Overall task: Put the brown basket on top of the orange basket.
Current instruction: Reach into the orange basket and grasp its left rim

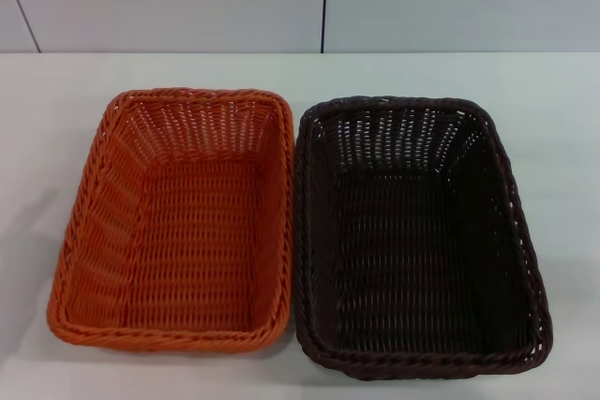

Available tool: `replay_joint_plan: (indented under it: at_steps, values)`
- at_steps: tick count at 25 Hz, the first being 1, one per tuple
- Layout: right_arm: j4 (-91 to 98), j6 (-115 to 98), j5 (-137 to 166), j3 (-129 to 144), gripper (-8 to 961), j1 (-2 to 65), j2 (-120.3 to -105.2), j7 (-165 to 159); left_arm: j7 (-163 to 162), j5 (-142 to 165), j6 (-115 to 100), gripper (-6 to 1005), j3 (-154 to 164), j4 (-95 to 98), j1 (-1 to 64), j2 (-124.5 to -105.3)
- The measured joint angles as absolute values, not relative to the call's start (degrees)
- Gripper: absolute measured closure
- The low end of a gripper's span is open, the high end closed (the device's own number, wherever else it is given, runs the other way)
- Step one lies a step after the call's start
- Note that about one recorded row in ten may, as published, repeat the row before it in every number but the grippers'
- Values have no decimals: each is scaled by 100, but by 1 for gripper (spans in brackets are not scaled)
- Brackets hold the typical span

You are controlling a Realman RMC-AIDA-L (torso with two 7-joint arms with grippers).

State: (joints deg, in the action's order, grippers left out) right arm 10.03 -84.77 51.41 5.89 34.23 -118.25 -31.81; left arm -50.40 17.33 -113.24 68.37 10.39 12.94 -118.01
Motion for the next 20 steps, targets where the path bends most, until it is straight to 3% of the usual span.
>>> replay_joint_plan:
  at_steps: [9,12,15,16,20]
  values:
    - [1000,-8430,5141,589,427,3403,-11829,-3181,-5017,1733,-10585,453,6787,1207,1643,-11634]
    - [986,-8425,5141,589,427,3400,-11827,-3181,-5719,1823,-9534,456,6824,1635,1815,-11366]
    - [961,-8397,5139,589,427,3381,-11828,-3181,-5900,1894,-9343,452,6829,1736,1817,-11317]
    - [960,-8372,5138,588,427,3368,-11830,-3180,-6646,2315,-8540,451,6819,2236,1822,-11118]
    - [957,-8229,5133,585,427,3344,-11831,-3180,-7785,3426,-7625,446,6398,3384,1775,-10898]
